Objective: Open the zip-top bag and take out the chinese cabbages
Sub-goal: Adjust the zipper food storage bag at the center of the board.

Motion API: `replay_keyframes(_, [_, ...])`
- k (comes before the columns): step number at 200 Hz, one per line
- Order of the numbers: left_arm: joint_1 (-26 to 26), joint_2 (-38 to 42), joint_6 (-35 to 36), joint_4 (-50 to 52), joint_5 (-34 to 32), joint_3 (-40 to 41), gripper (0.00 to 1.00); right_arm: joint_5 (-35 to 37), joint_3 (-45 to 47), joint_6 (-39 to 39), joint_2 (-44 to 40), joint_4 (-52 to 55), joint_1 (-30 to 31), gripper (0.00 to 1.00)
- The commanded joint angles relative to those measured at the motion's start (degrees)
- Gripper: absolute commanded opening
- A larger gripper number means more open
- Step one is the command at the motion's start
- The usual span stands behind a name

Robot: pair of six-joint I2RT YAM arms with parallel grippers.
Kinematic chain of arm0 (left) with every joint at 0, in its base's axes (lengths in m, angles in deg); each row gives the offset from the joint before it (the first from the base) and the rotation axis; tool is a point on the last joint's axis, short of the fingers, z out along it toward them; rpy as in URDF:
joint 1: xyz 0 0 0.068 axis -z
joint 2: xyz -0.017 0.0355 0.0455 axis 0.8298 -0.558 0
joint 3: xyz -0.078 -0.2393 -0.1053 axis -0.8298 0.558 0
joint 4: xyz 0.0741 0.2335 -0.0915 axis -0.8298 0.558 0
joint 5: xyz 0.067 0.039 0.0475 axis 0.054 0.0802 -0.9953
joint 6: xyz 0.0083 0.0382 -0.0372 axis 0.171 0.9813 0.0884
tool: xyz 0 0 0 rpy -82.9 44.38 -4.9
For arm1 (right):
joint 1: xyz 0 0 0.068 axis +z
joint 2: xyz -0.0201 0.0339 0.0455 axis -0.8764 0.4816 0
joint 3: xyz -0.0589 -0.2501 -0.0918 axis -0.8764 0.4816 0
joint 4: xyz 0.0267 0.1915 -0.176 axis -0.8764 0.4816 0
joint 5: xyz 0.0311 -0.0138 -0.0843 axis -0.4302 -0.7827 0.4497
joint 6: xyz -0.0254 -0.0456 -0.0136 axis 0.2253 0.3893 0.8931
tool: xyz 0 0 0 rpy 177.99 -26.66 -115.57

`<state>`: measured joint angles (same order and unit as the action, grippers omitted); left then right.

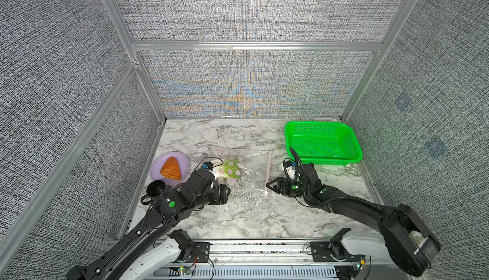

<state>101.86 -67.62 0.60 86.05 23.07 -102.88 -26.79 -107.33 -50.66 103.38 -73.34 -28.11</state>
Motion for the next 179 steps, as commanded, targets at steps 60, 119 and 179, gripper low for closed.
replay_keyframes(60, [28.0, -13.8, -0.3, -9.0, -19.0, 1.0, 0.72, 0.7, -8.0, 1.9, 11.3, -5.8, -1.9, 0.58])
replay_keyframes(119, [35.3, -10.6, 30.8, -30.1, -18.3, 6.0, 0.73, -0.3, -9.7, 2.3, 11.2, -3.6, -2.2, 0.55])
replay_keyframes(179, [34.1, -9.9, 79.4, -31.3, -20.2, 11.4, 0.67, 2.0, -12.6, 8.7, 0.0, 9.7, -7.9, 0.59])
